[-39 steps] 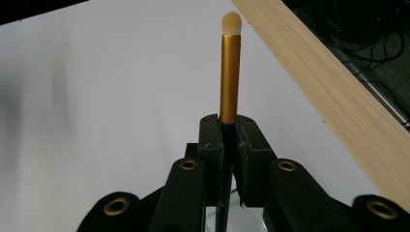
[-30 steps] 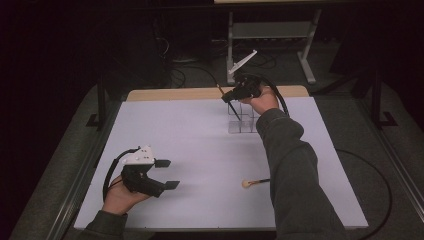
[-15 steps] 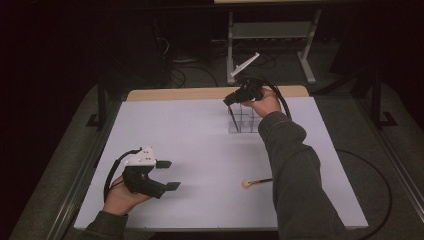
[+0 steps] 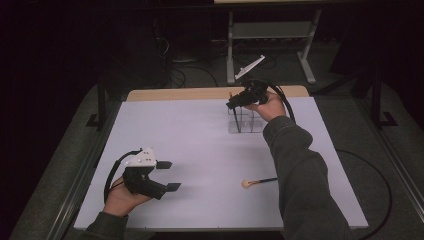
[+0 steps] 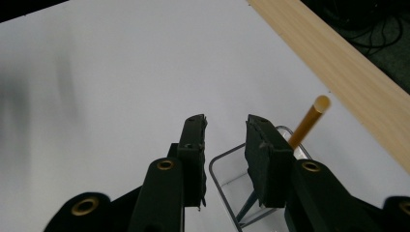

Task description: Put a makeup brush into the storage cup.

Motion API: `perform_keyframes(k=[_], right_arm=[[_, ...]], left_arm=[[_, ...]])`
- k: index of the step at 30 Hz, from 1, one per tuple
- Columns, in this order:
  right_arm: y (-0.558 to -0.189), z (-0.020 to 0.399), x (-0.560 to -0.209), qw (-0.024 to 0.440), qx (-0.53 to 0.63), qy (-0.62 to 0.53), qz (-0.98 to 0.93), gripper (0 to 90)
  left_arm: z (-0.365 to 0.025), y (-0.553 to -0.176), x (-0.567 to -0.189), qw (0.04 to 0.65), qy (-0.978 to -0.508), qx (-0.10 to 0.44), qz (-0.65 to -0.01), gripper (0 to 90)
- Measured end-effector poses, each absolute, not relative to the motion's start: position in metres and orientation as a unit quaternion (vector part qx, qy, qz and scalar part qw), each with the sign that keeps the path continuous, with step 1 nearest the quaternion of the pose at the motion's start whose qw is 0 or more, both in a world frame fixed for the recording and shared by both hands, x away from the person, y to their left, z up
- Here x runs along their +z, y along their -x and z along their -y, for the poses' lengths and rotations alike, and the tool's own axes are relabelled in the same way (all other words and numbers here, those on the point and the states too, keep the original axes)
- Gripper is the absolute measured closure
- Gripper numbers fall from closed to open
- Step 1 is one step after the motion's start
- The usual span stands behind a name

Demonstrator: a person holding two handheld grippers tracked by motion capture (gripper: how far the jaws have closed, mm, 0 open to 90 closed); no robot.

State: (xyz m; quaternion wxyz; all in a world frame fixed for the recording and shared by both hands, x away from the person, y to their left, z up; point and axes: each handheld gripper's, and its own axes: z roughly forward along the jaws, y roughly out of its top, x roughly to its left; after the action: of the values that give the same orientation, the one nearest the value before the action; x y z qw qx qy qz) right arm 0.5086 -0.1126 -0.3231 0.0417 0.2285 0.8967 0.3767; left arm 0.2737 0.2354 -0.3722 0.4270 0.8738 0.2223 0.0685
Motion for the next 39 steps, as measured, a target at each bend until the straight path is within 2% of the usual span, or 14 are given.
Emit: perform_keyframes(k=[37,39], right_arm=[[-0.466,0.156,-0.33,0.025,0.411,-0.266,-0.871,53.3],[-0.462,0.159,-0.33,0.036,0.417,-0.262,-0.87,53.0]], left_arm=[[-0.232,-0.275,-0.381,0.42,-0.876,0.059,-0.231,21.4],[-0.232,-0.276,-0.382,0.417,-0.877,0.058,-0.231,21.4]])
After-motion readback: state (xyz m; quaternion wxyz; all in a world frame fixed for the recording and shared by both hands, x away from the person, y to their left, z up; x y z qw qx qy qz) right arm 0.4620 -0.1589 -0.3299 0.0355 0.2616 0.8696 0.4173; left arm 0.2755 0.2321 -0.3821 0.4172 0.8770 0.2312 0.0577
